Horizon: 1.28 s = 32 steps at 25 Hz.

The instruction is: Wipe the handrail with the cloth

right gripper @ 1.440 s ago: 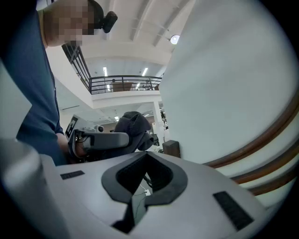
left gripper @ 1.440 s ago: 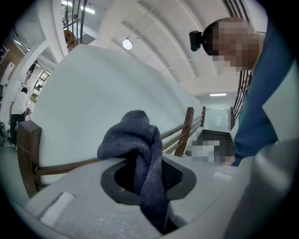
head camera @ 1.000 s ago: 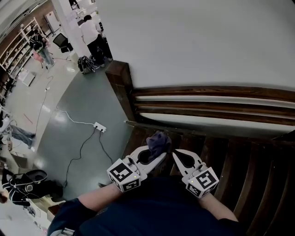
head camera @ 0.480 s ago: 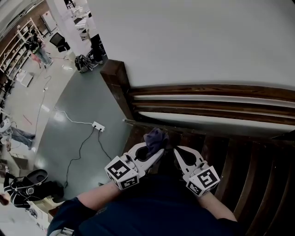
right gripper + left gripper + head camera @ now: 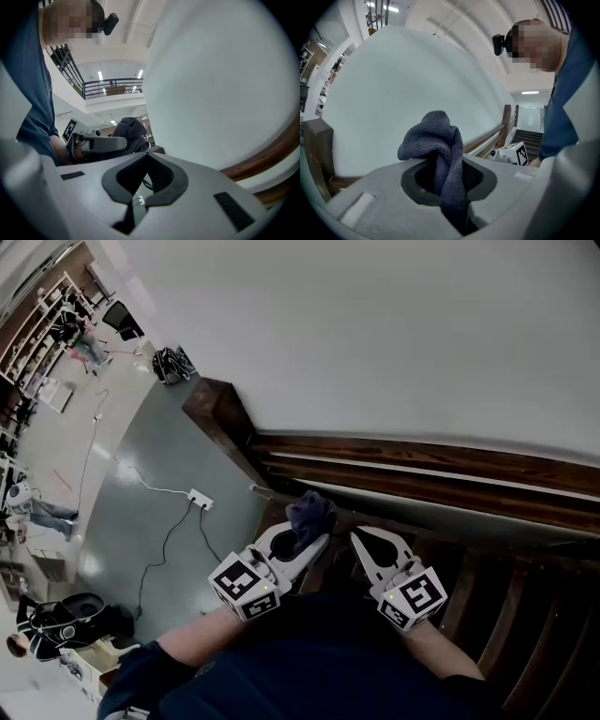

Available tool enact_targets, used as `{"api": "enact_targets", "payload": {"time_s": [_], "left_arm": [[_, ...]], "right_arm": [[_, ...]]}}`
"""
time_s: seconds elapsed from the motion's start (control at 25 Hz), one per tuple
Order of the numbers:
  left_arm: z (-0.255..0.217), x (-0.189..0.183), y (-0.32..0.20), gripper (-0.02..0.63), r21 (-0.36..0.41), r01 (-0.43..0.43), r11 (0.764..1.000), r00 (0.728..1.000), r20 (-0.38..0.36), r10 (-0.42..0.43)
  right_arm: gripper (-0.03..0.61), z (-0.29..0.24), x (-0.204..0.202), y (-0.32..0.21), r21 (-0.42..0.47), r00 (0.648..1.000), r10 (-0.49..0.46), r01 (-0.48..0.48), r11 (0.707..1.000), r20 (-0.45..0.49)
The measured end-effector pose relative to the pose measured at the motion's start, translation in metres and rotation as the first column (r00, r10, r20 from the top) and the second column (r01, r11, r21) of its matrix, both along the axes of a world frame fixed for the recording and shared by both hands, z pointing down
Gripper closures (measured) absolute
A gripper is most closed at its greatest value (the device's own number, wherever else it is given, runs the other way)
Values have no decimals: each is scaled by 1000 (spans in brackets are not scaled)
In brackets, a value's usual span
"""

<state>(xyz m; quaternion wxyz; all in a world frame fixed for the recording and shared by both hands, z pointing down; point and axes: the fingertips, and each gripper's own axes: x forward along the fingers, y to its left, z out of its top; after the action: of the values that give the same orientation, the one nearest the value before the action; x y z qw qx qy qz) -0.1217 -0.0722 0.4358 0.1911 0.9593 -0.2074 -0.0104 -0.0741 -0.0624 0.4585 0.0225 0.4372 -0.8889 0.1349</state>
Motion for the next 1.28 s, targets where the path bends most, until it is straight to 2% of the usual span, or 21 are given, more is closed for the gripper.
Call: {"api": "enact_targets", "payload": {"time_s": [0.28,0.44,0.64,0.92,1.28], "left_arm": [[14,76,-72,535,-33,-6,999,999,41,8],[31,110,-99,535,-49,-19,999,997,78,23],[58,144,-121,535,-83,-58,995,991,114,67],[112,196,-143,535,-208,-103,973,973,181,142],[166,268,-161,535,-284,-171,943,932,263,248]], "right_arm": [[571,11,78,-67,-44,1000,24,-24,999,12],[571,20,119,-89,-82,997,81,-80,993,5],[571,34,150,-102,-106,987,158,-159,982,-17],[571,52,190,-106,-126,964,259,-264,956,-57],[571,75,241,-104,-146,922,383,-387,910,-56]]}}
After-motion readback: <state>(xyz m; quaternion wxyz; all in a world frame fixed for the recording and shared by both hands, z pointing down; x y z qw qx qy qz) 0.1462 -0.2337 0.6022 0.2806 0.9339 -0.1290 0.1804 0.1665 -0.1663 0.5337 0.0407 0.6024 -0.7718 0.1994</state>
